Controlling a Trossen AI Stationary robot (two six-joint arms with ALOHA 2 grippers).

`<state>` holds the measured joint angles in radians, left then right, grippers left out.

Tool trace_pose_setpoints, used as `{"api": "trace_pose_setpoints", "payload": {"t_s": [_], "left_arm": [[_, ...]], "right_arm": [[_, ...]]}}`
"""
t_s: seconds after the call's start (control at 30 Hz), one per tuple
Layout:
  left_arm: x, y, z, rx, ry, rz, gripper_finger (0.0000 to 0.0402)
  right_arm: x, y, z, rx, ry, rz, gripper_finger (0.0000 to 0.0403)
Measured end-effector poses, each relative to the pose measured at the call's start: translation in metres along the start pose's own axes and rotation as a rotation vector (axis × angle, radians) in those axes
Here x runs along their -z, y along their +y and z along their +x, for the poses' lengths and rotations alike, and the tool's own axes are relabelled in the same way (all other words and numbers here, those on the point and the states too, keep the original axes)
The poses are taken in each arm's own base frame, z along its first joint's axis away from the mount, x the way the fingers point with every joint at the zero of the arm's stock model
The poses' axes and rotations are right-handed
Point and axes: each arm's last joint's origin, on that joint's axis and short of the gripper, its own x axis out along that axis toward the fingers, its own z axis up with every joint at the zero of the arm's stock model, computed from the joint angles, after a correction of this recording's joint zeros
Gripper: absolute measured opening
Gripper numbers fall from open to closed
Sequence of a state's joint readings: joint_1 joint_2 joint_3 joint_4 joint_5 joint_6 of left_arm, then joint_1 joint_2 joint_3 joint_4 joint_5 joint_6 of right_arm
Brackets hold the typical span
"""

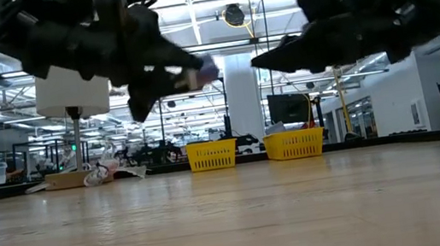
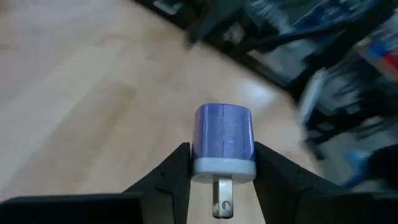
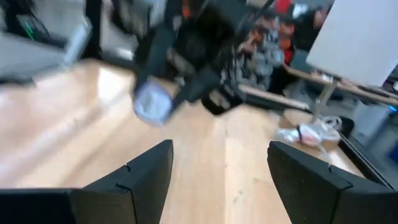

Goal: Pick & Place Office items
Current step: Put the violet charger adapter into the right yellow bin

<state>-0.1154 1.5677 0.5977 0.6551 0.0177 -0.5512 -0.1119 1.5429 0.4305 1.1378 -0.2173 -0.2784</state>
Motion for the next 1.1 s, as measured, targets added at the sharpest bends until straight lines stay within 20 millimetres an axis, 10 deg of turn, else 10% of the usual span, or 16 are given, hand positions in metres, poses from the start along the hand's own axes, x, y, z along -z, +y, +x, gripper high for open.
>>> {"api": "trace_pose_setpoints", "payload": {"t_s": [0.27,1.1], "left_arm": [[-0.02,0.0,0.004,0.111,0.019,-0.041,0.015],[-0.042,-0.008,0.031,0.087,0.051,-0.045,0.0146]], "right_arm": [[-0.024,0.017,0.036,0.019,0.166,-0.084,0.0264],[-0.037,0.049,0.047,-0.072,0.044,-0.28,0.0251]]}}
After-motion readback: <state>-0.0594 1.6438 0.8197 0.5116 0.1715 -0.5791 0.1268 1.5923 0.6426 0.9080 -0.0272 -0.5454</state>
